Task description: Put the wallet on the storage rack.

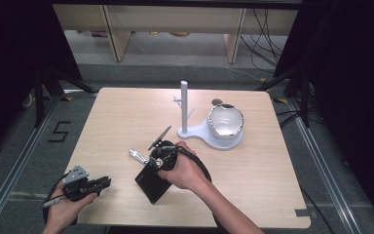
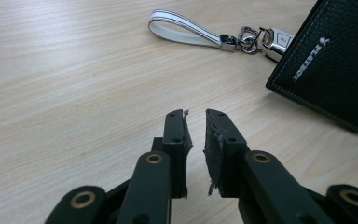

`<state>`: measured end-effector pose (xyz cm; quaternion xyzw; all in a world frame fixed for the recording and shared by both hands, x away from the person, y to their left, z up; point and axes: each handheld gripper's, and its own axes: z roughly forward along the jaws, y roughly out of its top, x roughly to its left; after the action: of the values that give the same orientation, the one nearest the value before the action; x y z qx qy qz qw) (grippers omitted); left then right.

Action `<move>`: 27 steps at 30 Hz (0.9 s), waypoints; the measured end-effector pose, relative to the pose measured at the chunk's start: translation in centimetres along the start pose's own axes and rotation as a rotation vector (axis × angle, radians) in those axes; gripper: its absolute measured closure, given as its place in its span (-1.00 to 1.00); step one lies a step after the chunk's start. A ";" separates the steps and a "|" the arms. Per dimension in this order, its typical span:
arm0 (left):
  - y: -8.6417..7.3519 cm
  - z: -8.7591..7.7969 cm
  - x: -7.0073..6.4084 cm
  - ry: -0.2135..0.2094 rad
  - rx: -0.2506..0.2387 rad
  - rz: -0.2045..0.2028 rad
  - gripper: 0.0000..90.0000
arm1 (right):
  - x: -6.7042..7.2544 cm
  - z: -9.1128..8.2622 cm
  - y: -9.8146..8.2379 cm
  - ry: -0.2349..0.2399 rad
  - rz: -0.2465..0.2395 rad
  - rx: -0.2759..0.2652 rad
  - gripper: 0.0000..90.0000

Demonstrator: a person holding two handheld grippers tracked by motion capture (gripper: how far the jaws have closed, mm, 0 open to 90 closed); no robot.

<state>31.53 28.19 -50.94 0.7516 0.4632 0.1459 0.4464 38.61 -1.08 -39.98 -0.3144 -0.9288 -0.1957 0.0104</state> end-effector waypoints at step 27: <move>0.0 1.4 -0.2 -0.021 -0.022 0.004 0.72 | -5.7 -5.8 -5.7 -0.104 0.081 0.099 0.84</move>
<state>32.29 27.34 -51.70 0.7492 0.4554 0.1440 0.4589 39.17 -10.69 -37.44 -0.3607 -0.9231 -0.1325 -0.0143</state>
